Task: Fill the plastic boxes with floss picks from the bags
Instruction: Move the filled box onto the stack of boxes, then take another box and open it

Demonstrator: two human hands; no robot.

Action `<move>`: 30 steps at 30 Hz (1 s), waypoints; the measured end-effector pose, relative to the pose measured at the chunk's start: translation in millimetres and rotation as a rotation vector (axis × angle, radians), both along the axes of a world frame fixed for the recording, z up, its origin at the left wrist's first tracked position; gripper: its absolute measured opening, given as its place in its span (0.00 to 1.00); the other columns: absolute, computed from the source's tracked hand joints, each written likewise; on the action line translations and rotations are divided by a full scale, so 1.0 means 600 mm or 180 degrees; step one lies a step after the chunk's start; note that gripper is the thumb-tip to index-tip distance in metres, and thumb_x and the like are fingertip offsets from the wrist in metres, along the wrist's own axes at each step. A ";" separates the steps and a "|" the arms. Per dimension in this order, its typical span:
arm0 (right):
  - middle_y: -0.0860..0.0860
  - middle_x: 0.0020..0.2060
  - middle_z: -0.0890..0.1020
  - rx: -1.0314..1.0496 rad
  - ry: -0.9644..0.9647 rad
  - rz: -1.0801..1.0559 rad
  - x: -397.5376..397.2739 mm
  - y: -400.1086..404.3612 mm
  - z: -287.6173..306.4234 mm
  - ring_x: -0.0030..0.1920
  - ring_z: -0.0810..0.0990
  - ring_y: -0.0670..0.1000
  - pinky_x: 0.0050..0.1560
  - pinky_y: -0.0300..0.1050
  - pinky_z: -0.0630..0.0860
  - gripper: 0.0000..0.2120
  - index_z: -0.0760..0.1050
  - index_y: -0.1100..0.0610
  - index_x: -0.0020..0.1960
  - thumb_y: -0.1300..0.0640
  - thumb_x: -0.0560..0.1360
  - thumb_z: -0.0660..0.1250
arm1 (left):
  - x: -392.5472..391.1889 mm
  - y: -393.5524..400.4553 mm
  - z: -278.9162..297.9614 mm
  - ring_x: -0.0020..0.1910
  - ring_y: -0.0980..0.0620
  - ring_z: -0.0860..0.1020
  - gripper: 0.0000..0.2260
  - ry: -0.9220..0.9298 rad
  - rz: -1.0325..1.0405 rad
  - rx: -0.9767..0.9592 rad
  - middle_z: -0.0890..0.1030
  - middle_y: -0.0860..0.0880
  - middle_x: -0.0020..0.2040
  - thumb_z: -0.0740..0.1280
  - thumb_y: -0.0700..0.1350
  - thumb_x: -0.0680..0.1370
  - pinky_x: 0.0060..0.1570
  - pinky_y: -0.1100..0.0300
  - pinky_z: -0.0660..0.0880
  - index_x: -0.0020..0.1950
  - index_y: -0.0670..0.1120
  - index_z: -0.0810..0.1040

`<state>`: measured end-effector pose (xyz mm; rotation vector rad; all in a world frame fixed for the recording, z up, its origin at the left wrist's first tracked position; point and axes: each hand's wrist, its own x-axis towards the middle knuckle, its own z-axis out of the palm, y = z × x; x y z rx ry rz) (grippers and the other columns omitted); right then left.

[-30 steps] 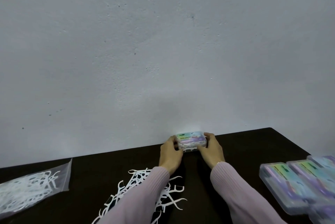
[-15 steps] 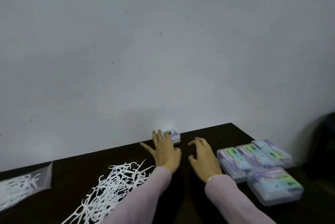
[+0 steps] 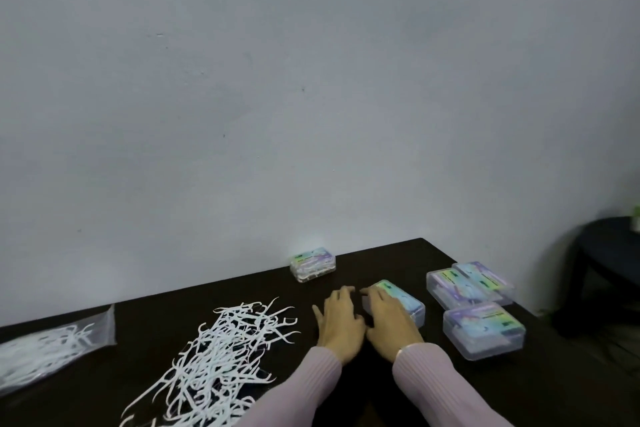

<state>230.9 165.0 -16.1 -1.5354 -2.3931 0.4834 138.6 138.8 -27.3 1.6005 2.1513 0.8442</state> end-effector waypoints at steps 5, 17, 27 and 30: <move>0.53 0.74 0.56 0.0284 -0.0104 -0.0263 0.009 -0.015 -0.004 0.75 0.51 0.53 0.74 0.54 0.50 0.33 0.53 0.54 0.74 0.54 0.75 0.66 | -0.018 -0.032 -0.009 0.72 0.50 0.61 0.23 -0.0166 0.0029 0.0026 0.66 0.48 0.71 0.60 0.37 0.78 0.74 0.49 0.51 0.73 0.47 0.61; 0.48 0.69 0.63 -0.0041 0.0923 0.0191 0.002 -0.031 -0.026 0.71 0.58 0.50 0.70 0.49 0.61 0.33 0.62 0.47 0.68 0.55 0.68 0.73 | -0.052 -0.091 -0.034 0.75 0.52 0.55 0.23 0.0336 -0.0143 0.0627 0.59 0.50 0.76 0.61 0.40 0.79 0.74 0.55 0.44 0.73 0.55 0.65; 0.46 0.57 0.71 -0.0519 0.2136 0.0335 0.002 -0.035 -0.025 0.56 0.70 0.44 0.49 0.33 0.72 0.31 0.66 0.48 0.60 0.59 0.62 0.77 | -0.060 -0.131 -0.035 0.73 0.58 0.58 0.21 0.1023 0.0023 0.1249 0.63 0.52 0.74 0.58 0.43 0.81 0.69 0.61 0.33 0.74 0.49 0.62; 0.46 0.59 0.70 -0.0551 0.2539 0.0459 -0.004 -0.043 -0.016 0.59 0.69 0.46 0.52 0.35 0.72 0.32 0.65 0.45 0.61 0.59 0.64 0.76 | -0.071 -0.140 -0.033 0.69 0.61 0.65 0.20 0.1070 0.0014 0.1575 0.70 0.54 0.70 0.61 0.43 0.80 0.73 0.59 0.39 0.72 0.49 0.66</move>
